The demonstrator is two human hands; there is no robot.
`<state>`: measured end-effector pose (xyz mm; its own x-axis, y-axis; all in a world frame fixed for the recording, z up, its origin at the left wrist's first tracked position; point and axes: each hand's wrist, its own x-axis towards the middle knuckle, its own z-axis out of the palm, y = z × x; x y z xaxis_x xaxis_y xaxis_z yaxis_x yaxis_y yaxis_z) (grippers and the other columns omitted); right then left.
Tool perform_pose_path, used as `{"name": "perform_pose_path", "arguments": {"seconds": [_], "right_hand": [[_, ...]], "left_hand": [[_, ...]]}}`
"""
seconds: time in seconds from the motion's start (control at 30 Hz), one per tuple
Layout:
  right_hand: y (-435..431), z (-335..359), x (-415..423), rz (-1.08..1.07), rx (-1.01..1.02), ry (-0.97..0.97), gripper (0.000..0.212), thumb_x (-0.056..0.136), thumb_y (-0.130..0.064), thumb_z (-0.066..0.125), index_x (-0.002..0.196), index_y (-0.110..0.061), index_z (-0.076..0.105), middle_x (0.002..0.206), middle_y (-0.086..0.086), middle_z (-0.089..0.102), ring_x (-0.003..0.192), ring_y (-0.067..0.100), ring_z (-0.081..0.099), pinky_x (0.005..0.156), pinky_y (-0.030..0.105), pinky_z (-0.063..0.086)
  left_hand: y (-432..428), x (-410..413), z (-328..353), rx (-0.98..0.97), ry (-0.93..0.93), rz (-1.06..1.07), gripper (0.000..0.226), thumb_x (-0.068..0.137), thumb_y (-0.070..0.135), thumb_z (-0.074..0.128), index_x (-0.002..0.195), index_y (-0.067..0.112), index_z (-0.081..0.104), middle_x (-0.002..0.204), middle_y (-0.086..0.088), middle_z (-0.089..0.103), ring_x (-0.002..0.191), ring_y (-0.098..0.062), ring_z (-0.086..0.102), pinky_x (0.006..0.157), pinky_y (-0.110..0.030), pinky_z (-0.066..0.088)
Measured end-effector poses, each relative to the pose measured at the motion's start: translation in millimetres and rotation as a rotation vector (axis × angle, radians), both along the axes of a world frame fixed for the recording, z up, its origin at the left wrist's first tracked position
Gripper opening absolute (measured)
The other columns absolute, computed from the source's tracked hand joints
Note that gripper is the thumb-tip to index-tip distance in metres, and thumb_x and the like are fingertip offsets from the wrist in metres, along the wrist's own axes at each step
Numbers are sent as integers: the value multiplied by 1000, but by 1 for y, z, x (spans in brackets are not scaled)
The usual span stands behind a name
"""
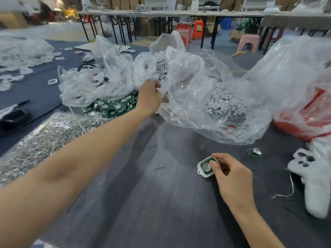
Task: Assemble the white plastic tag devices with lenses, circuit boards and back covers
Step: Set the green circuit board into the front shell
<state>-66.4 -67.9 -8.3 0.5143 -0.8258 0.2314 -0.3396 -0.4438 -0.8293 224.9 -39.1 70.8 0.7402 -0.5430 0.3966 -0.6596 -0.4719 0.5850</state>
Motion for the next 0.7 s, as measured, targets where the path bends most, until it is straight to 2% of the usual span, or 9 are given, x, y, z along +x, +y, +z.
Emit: {"name": "perform_pose_path", "arguments": {"seconds": [0.1,0.23,0.3,0.37,0.47,0.57,0.63,0.7], "right_hand": [[-2,-3,2,-3,-47,-4,17,85,-10,68,97,-21,71,84,-8,69,78,2,62,70,14,43],[-4,-5,6,-2,-68,-7,17,84,-10,69,96,-22,71,82,-5,68,75,6,63,69,20,44],[-4,-5,6,5,-68,-17,17,84,-9,68,97,-21,72,83,-3,68,75,6,62,70,22,44],[-4,-5,6,20,-55,-27,18,84,-9,68,98,-20,72,84,-4,68,75,4,61,70,21,44],[-4,-5,4,31,-53,-25,19,84,-10,68,99,-21,72,83,-6,68,74,3,60,69,16,43],[-4,-4,4,31,-75,-14,20,84,-8,70,100,-18,73,84,-5,68,74,3,60,70,13,42],[-5,-4,4,59,-87,0,22,82,-5,71,101,-17,75,86,-6,66,73,4,60,72,11,42],[-4,-4,4,106,-121,40,23,82,-5,72,100,-19,76,86,-9,65,72,8,59,71,15,44]], "left_hand": [[-16,37,7,163,-97,1,29,91,6,50,119,3,55,125,-16,50,112,-30,51,92,-31,37],[-18,36,-10,267,-176,-102,24,86,21,57,105,6,54,104,-10,55,93,-28,53,75,-37,43],[-15,33,-25,457,-209,-153,27,87,18,57,110,4,54,112,-16,57,100,-33,54,82,-43,47],[-11,36,-33,482,-221,-142,29,88,6,54,117,3,54,118,-19,57,106,-36,55,87,-44,46],[-7,40,-29,305,-217,-85,30,91,-2,48,119,5,56,110,-19,64,98,-35,61,82,-43,49],[1,33,-7,-3,-74,-5,27,92,2,50,115,11,60,90,-11,68,77,-23,63,70,-30,52],[11,20,10,-282,257,8,22,91,6,58,111,16,61,90,-6,66,71,-15,60,67,-23,51],[29,-4,22,-550,710,-109,20,90,2,60,107,14,61,96,-7,65,71,-14,60,71,-25,55]]}}
